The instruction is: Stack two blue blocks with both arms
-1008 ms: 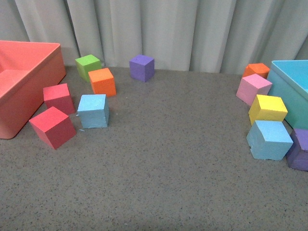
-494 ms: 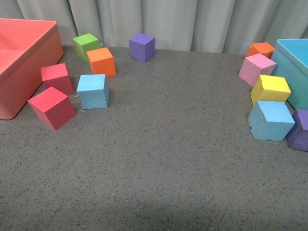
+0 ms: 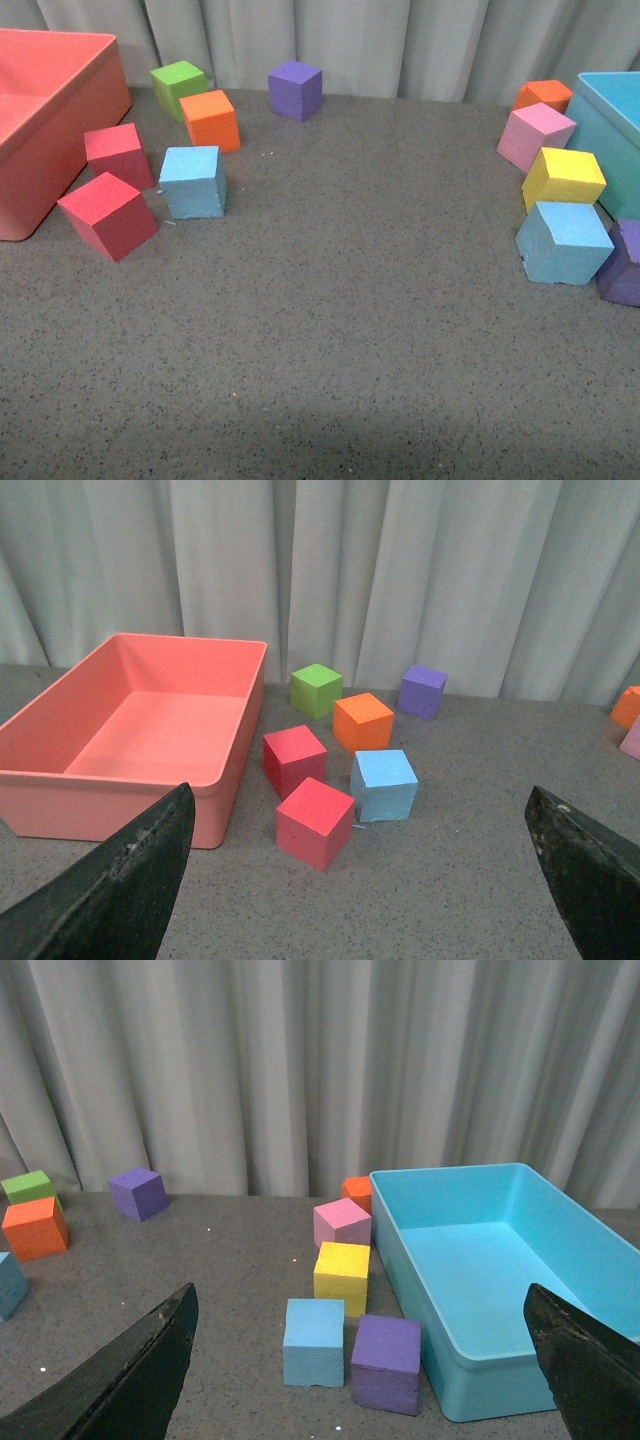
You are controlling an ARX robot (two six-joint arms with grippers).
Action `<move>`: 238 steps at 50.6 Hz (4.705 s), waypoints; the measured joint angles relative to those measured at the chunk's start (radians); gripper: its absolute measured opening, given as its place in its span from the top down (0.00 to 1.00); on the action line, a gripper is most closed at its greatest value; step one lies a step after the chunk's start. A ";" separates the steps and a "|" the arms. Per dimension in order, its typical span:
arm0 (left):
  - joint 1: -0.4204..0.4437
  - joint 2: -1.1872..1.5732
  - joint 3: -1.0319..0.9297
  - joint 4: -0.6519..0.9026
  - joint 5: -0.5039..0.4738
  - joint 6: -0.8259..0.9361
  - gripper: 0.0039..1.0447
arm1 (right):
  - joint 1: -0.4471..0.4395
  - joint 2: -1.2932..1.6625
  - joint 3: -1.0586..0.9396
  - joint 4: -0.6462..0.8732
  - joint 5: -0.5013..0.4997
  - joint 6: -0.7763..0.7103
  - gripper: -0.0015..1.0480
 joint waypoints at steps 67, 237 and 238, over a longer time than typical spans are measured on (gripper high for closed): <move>0.000 0.000 0.000 0.000 -0.001 0.000 0.06 | 0.052 1.998 1.125 -0.178 0.013 0.083 0.09; 0.000 -0.002 0.000 0.000 -0.002 0.000 0.06 | 0.306 1.921 0.851 1.056 0.300 0.020 0.63; 0.000 -0.002 0.000 0.000 -0.002 0.000 0.06 | 0.296 1.895 0.814 1.085 0.293 0.018 0.66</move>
